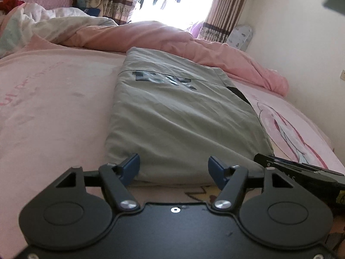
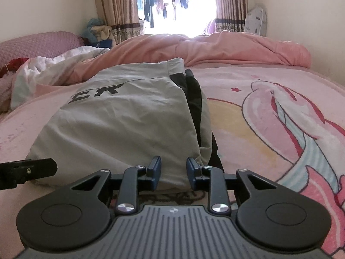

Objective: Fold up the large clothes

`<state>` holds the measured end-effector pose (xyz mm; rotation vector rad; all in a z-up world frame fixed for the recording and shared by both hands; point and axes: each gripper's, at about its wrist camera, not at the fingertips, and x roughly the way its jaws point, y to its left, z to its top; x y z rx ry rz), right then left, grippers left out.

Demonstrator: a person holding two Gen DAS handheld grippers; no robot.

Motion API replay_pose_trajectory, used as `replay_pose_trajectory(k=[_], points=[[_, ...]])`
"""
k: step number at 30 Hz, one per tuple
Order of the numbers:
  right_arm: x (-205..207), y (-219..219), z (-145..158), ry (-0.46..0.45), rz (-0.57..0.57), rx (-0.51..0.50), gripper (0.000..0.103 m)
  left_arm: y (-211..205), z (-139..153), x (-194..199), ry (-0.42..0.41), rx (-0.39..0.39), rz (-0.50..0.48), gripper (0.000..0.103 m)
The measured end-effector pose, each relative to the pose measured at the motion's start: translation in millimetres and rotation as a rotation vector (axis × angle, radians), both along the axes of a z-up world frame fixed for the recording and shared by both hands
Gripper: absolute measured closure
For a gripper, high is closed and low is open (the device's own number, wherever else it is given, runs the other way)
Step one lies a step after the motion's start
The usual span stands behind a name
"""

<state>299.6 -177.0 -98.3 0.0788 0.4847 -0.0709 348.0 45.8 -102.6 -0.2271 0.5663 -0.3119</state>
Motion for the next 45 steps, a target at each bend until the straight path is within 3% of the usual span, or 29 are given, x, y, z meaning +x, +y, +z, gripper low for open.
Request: replay_pose_trajectory(k=[6,8,10,12,14,16,20,26,31,45], points=[[-11,1,14,0.013,-0.015,0.021,0.068,4,13,-3,0.039,-0.019,0.001,0.031],[-26,0,25,0.004,-0.032,0.039,0.047,7,23,-14,0.047,-0.031,0.010,0.017],[-46,1,36,-0.019,-0.043,0.043,0.038,8,34,-30,0.036,0.001,0.031,0.008],[-69,5,45,-0.038,-0.062,0.027,0.037,9,43,-50,0.012,0.035,0.047,0.005],[-88,10,52,-0.043,-0.077,0.008,0.029,10,50,-72,-0.001,0.047,0.055,0.000],[-110,16,59,-0.051,-0.081,-0.013,0.029,10,56,-96,-0.016,0.053,0.059,0.000],[-150,27,65,-0.058,-0.086,-0.027,0.018,9,63,-136,-0.029,0.101,0.097,0.000],[-198,34,67,-0.049,-0.092,-0.014,0.016,10,70,-186,-0.035,0.163,0.133,0.000],[-223,40,68,-0.048,-0.093,-0.042,0.016,10,70,-219,-0.045,0.166,0.150,0.000],[-253,49,63,-0.064,-0.085,-0.041,0.015,13,64,-258,-0.034,0.177,0.161,0.000]])
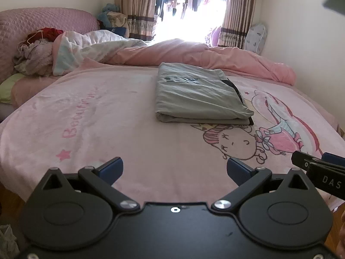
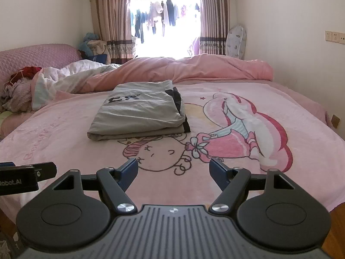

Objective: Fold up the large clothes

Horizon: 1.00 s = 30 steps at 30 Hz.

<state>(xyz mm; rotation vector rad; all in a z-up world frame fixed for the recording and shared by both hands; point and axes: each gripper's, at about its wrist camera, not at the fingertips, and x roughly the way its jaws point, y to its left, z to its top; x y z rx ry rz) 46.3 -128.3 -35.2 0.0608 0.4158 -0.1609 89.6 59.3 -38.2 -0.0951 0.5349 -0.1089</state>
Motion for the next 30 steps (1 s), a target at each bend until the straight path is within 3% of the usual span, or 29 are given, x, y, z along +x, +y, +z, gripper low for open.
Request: replay_pose_trajectory(k=[30], points=[[-6.7,2.4,0.4,-0.003,0.007,-0.002,0.015,-5.4,-1.2,-8.3,0.008,-0.001,0.011,0.000]])
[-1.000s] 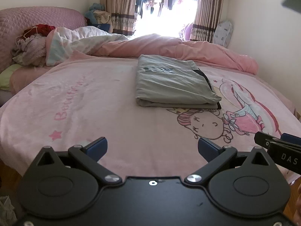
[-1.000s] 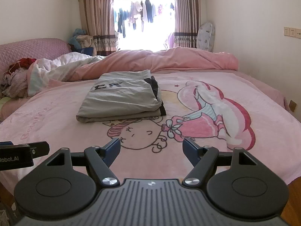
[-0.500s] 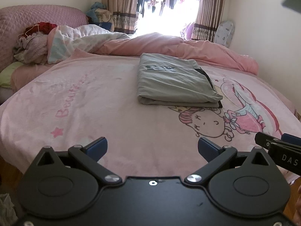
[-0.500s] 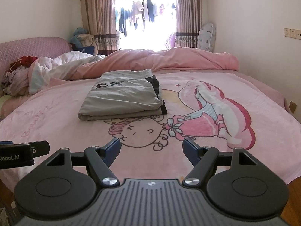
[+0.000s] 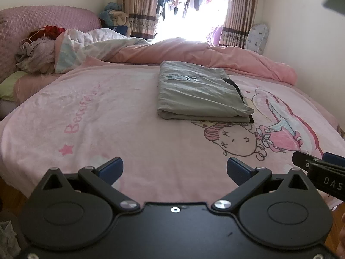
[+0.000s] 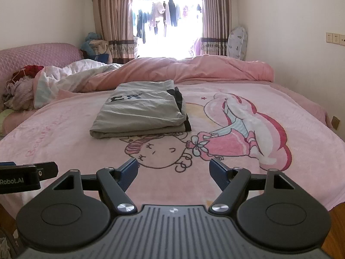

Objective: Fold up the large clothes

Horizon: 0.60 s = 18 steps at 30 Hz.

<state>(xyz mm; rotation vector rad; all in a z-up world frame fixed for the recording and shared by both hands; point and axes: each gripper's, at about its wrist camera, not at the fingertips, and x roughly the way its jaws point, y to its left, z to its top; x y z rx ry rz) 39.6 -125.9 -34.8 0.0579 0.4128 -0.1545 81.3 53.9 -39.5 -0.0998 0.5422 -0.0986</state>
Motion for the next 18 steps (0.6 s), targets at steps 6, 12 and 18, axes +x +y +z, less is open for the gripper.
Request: replay_pose_trajectory(k=[6,12,18], points=[[-0.5,-1.0,0.1,0.001,-0.001,0.002,0.015,0.3,-2.2,-0.7,0.004,-0.001,-0.001,0.000],[-0.9,-1.7,-0.3,0.002,-0.001,0.002,0.015,-0.4,-1.9,-1.9,0.002,0.000,-0.005,0.000],[-0.9,-1.0,-0.4,0.002,-0.001,0.002,0.015,-1.1,-1.7,-3.1,0.000,0.000,-0.004,0.000]])
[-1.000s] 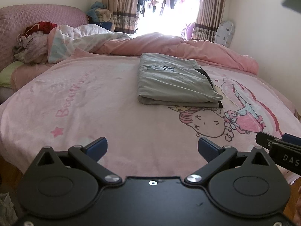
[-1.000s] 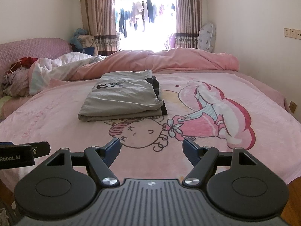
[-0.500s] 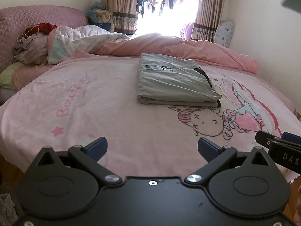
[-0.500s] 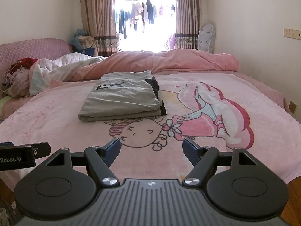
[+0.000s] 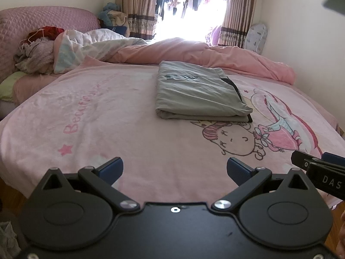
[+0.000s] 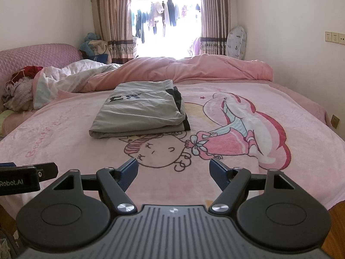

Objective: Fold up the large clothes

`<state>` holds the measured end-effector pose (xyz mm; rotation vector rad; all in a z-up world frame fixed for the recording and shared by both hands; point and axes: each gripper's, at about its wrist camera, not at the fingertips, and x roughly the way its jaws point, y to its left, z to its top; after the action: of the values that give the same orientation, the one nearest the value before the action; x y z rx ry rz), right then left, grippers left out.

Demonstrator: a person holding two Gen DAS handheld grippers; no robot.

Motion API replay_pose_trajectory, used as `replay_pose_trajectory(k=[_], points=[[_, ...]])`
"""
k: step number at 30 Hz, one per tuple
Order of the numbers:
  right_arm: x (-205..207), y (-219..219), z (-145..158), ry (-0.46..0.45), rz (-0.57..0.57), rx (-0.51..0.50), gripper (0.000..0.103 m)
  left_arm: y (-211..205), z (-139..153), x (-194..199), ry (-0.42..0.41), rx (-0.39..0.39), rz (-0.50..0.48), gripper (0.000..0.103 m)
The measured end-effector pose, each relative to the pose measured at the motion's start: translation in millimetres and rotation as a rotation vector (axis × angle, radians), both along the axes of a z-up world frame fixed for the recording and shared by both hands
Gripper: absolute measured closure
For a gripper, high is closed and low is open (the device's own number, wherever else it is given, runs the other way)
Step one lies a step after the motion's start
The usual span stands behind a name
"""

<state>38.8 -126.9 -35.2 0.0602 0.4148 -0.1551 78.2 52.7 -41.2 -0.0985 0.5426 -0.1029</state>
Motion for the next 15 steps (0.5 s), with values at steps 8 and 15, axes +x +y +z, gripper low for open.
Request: replay_pose_trajectory(k=[8,15], points=[[-0.3,0.1,-1.5,0.004,0.002,-0.001,0.015,-0.2,0.1,-0.4,0.001,0.000,0.000,0.000],[0.3,0.4,-2.0,0.009,0.000,0.002,0.015,-1.2,0.3,-1.3,-0.007,0.010,0.003,0.000]])
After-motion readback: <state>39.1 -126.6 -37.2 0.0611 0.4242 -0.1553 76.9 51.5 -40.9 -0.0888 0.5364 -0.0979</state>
